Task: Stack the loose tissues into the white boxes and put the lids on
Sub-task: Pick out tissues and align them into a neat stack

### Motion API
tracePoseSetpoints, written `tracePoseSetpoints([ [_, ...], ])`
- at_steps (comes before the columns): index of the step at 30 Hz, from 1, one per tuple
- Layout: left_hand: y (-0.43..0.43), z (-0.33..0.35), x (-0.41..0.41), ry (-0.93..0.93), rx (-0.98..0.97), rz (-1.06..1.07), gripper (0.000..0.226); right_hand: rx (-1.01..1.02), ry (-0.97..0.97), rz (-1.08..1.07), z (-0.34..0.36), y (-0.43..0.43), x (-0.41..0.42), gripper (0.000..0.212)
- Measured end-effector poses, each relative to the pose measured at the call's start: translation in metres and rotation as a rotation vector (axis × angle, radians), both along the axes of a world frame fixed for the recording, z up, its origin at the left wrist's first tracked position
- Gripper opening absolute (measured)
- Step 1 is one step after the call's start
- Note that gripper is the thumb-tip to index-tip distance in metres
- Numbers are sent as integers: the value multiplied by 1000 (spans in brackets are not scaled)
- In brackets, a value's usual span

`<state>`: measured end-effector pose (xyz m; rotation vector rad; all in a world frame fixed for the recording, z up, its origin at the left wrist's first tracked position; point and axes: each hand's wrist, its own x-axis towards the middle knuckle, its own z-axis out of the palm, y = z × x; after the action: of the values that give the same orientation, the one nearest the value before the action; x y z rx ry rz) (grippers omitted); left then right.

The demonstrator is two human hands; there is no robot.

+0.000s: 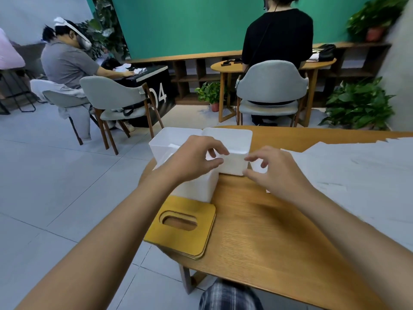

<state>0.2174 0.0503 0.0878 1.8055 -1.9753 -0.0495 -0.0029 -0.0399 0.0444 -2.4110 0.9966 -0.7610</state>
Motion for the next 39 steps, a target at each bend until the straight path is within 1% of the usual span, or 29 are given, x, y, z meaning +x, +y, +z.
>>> tracePoseSetpoints([
  [3,-21,-9,-42,48,23,-57,19,25,41,-41,-11,-11,-40,33],
  [6,-43,-30,-77,85,45,-83,23,48,66,-108,-24,-25,-77,31],
  [10,-73,-63,-111,130,84,-72,27,81,54,-176,-43,-48,-118,29],
  [13,-95,-89,-132,191,76,-65,28,82,43,-206,-55,-66,-145,28],
  [16,-113,-109,-153,240,52,-46,31,68,60,-214,-65,-84,-170,32],
  [20,-137,-125,-177,260,-7,-37,35,81,24,-234,-78,-96,-189,39],
  [24,-159,-133,-189,246,6,-97,40,81,-1,-232,-88,-98,-193,42],
  [26,-166,-136,-191,239,-23,-130,38,76,-9,-235,-90,-100,-193,43],
  [29,-170,-144,-194,207,-112,-125,24,64,2,-236,-94,-101,-192,43],
  [32,-173,-149,-200,126,-211,-158,11,39,-6,-232,-95,-102,-193,44],
  [34,-172,-145,-201,105,-280,-198,8,14,-14,-233,-94,-102,-193,45],
  [37,-160,-134,-200,183,-314,-188,9,-45,-37,-238,-93,-102,-193,42],
  [39,-148,-128,-197,295,-315,-146,11,-83,-96,-220,-92,-103,-191,33],
])
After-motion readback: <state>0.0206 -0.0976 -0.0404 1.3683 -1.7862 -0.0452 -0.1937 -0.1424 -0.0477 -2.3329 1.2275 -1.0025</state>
